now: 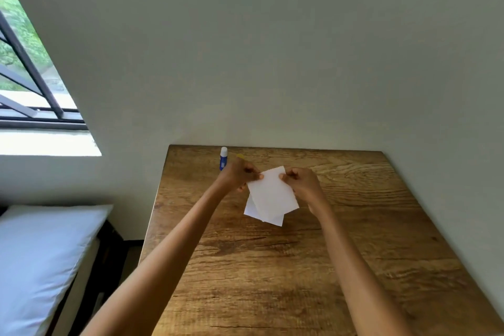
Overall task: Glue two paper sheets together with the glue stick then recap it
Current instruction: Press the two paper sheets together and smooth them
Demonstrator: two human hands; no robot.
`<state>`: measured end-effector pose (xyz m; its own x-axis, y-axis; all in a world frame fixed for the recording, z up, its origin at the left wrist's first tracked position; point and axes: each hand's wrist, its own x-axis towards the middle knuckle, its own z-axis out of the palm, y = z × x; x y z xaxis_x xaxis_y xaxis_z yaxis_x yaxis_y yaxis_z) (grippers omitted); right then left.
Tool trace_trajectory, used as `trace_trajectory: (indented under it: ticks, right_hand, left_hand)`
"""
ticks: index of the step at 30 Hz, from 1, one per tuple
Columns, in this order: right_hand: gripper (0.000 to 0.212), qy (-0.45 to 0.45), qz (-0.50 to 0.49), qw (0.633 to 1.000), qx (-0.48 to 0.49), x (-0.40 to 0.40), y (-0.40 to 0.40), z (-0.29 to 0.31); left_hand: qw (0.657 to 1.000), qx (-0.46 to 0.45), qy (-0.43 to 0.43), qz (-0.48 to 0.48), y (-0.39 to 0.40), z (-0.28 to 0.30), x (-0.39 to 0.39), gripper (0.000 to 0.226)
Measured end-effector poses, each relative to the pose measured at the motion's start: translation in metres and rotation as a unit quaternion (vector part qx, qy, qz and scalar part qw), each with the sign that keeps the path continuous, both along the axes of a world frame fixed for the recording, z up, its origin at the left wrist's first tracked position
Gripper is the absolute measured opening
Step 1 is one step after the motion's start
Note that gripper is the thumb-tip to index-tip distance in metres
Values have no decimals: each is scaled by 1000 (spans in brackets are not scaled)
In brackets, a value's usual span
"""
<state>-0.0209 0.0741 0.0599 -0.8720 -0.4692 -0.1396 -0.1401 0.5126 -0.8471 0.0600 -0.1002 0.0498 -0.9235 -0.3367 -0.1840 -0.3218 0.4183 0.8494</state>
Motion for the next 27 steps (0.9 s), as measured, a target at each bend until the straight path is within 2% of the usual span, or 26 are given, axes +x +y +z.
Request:
trace_trajectory:
  ticks: [3, 6, 10, 14, 20, 24, 27]
  right_hand:
    - [10, -70, -46, 995, -60, 1, 6, -12]
    - [15, -148, -114, 975, -118, 2, 10, -24]
    - [9, -244, -183, 936, -177, 5, 17, -40]
    - [8, -298, -206, 905, -221, 13, 16, -50]
    - [4, -327, -203, 890, -245, 21, 14, -54]
    - [16, -276, -179, 927, -182, 17, 21, -49]
    - [15, -244, -166, 941, -166, 8, 30, -41]
  left_hand:
    - [989, 102, 32, 101, 2, -10, 0, 19]
    - [959, 219, 42, 177, 6, -23, 10, 24]
    - [929, 315, 10, 192, 13, -42, 26, 26]
    - [904, 390, -33, 170, 25, -49, 31, 32]
    - [904, 362, -10, 227, 35, -46, 17, 23]
    - [931, 292, -10, 220, 26, -39, 7, 21]
    - [953, 242, -25, 178, 16, -34, 2, 14]
